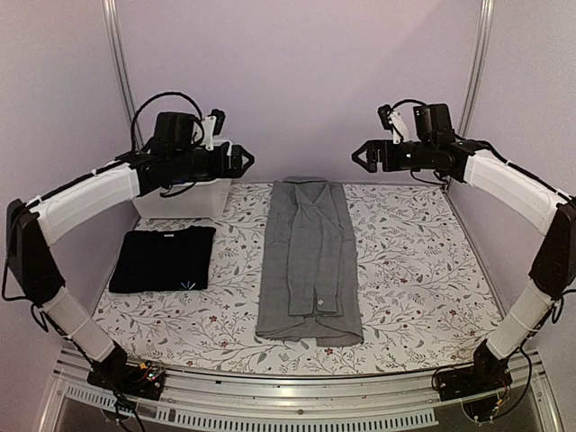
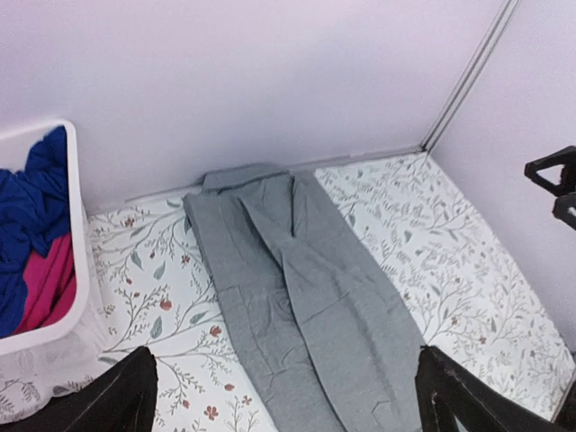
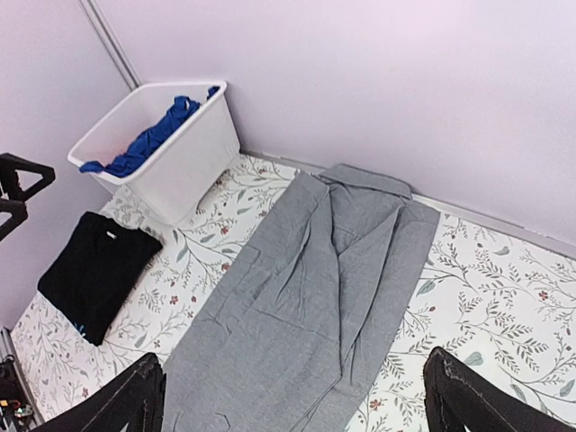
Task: Fold and stack the mixed laundry pile
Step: Move the rectangle-folded T-shirt to the center of the board, then pick up the rectangle-folded T-shirt from the center of the board.
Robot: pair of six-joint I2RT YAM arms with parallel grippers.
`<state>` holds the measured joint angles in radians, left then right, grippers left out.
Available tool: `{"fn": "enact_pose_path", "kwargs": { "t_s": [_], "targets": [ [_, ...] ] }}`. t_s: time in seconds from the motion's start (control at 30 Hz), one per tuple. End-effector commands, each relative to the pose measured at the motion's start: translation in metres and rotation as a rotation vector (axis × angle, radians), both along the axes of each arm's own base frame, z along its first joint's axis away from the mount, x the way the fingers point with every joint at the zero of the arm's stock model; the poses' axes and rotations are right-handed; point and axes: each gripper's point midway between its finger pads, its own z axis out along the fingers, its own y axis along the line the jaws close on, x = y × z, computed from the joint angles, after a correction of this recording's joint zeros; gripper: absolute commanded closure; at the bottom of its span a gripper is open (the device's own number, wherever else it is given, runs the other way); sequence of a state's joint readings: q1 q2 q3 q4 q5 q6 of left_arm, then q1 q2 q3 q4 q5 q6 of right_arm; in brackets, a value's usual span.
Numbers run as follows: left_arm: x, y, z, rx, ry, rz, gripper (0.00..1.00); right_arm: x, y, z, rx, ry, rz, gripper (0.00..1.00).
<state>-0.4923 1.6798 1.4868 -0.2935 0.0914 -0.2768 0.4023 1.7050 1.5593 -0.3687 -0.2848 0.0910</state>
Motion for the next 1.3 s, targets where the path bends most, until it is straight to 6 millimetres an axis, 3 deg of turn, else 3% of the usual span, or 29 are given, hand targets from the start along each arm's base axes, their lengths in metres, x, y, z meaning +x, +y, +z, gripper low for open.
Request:
{"fn": "enact_pose_path", "kwargs": {
  "t_s": [0.0, 0.07, 0.13, 0.3, 0.43, 0.53, 0.7, 0.97, 1.27],
  "targets": [
    [-0.031, 0.012, 0.022, -0.144, -0.116, -0.013, 0.00, -0.015, -0.026, 0.014, 0.058, -0.006, -0.106, 0.01],
    [-0.055, 0.010, 0.018, -0.217, -0.070, -0.063, 0.00, -0.036, -0.020, 0.003, 0.054, 0.086, -0.028, 0.01],
    [-0.080, 0.004, 0.000, -0.257, 0.035, -0.121, 0.00, -0.063, -0.007, -0.022, 0.082, 0.235, 0.074, 0.01],
    [-0.155, -0.005, -0.082, -0.256, 0.362, -0.169, 0.00, -0.140, -0.001, -0.098, 0.161, 0.551, 0.146, 0.06],
    [-0.218, -0.015, -0.136, -0.260, 0.576, -0.195, 0.11, -0.195, 0.001, -0.143, 0.210, 0.773, 0.086, 0.13],
    [-0.249, -0.019, -0.166, -0.241, 0.688, -0.206, 0.20, -0.227, 0.003, -0.175, 0.171, 0.873, 0.062, 0.17],
    [-0.265, -0.021, -0.197, -0.220, 0.785, -0.193, 0.42, -0.255, -0.001, -0.215, 0.177, 0.979, 0.006, 0.31],
    [-0.272, -0.027, -0.231, -0.214, 0.879, -0.163, 0.59, -0.270, 0.009, -0.239, 0.196, 1.053, 0.016, 0.50],
    [-0.278, -0.040, -0.253, -0.212, 0.924, -0.185, 0.63, -0.286, 0.019, -0.267, 0.174, 1.115, 0.033, 0.56]
  ]
}}
